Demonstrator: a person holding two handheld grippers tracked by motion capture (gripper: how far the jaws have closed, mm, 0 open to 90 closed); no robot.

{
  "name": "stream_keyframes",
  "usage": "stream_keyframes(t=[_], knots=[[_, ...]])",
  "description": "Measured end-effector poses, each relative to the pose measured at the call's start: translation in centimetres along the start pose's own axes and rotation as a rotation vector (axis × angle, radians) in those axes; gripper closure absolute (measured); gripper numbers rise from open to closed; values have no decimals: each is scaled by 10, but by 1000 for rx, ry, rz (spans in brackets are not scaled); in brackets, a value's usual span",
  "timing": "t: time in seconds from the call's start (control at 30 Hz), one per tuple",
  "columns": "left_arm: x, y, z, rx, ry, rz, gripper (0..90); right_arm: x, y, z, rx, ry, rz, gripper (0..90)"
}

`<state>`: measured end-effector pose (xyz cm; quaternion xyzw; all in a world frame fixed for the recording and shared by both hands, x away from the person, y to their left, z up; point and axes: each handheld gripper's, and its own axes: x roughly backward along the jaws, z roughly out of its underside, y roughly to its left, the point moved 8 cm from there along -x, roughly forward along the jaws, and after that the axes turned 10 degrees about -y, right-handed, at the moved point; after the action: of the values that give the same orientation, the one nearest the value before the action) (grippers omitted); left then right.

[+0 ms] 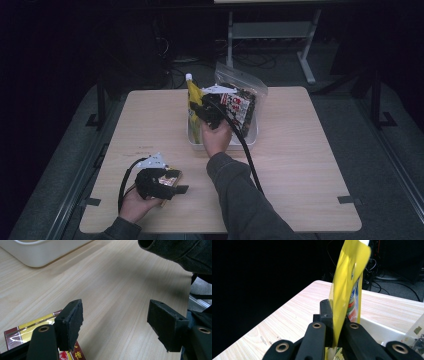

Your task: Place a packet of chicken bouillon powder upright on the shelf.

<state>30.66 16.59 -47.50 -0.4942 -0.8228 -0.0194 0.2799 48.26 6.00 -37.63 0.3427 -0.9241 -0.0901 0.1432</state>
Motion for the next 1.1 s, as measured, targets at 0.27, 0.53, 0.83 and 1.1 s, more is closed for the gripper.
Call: stream_keyframes(t=[0.27, 0.53, 0.83, 1.1], knots=[[0, -1, -1, 1, -3, 2, 282, -1, 3, 2, 21, -3, -5, 893], [1, -1, -1, -2, 0, 3, 282, -6, 6, 3, 17, -15, -4, 893], [1, 0, -1, 2, -5, 4, 282, -10, 3, 16, -9, -10, 4, 892], [0, -1, -1, 1, -2, 6, 282, -9, 2, 22, -34, 2, 4, 876]])
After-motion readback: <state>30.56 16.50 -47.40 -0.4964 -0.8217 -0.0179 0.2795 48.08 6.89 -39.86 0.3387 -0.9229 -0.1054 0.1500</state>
